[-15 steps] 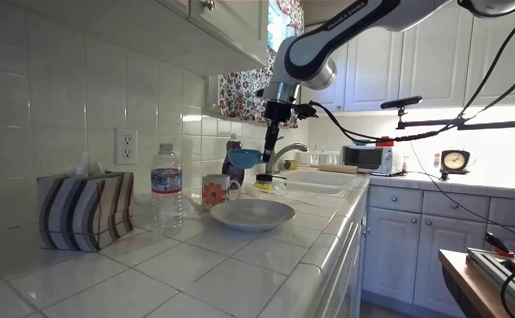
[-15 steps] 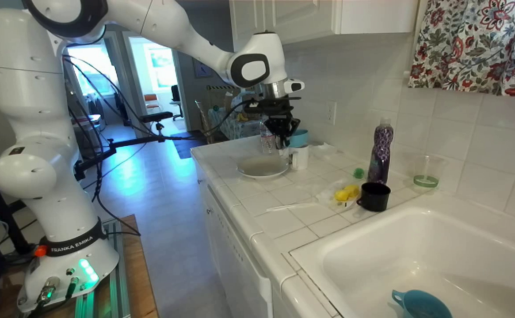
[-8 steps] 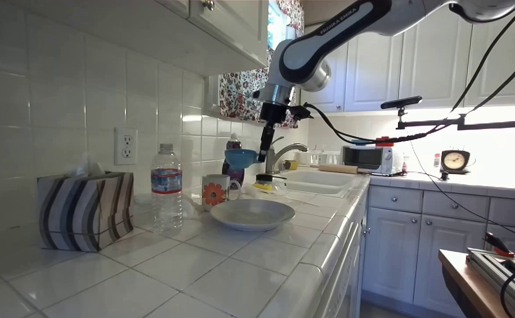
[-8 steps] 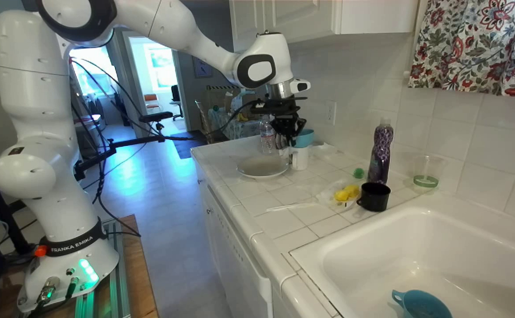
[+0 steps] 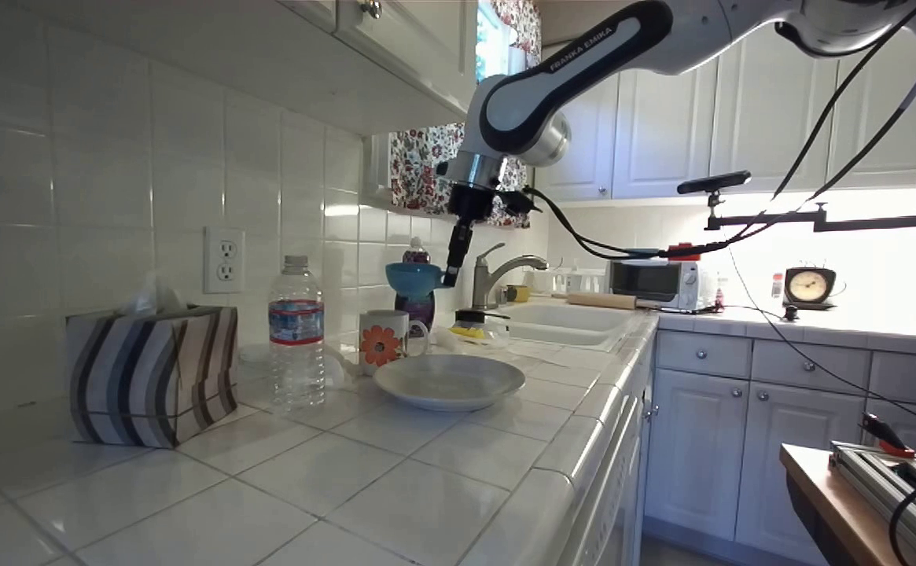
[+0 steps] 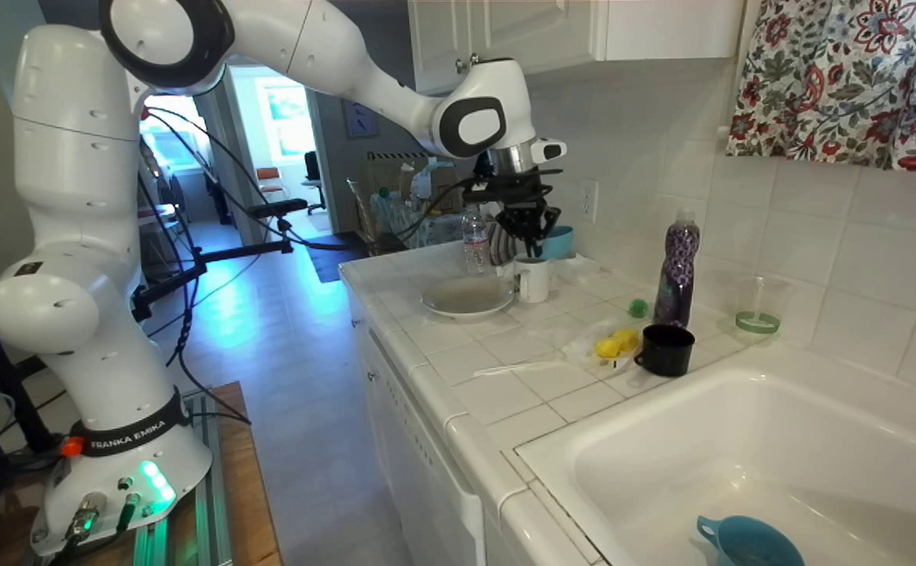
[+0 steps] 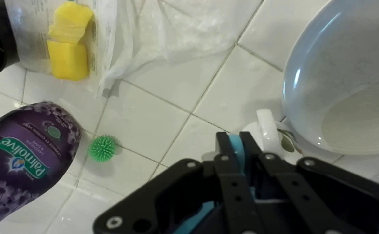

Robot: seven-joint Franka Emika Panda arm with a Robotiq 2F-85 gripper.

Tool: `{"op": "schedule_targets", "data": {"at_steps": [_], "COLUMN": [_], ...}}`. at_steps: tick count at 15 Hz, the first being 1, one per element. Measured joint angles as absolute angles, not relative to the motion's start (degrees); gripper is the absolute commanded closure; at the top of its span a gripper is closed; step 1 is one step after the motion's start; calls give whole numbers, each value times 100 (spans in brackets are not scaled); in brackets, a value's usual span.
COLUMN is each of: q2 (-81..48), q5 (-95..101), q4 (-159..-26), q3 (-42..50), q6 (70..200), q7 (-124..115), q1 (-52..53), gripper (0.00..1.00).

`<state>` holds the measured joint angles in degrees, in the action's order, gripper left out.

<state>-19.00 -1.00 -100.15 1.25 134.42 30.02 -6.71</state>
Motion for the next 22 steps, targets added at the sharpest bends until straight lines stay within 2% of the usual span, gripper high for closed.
{"op": "schedule_targets", "data": {"at_steps": [22], "q2": [-2516], "q5": [997], "q4": [-9189], "q3": [104], "q6": [13440], "q7": [2779], "q1": [-395], "gripper": [97]}}
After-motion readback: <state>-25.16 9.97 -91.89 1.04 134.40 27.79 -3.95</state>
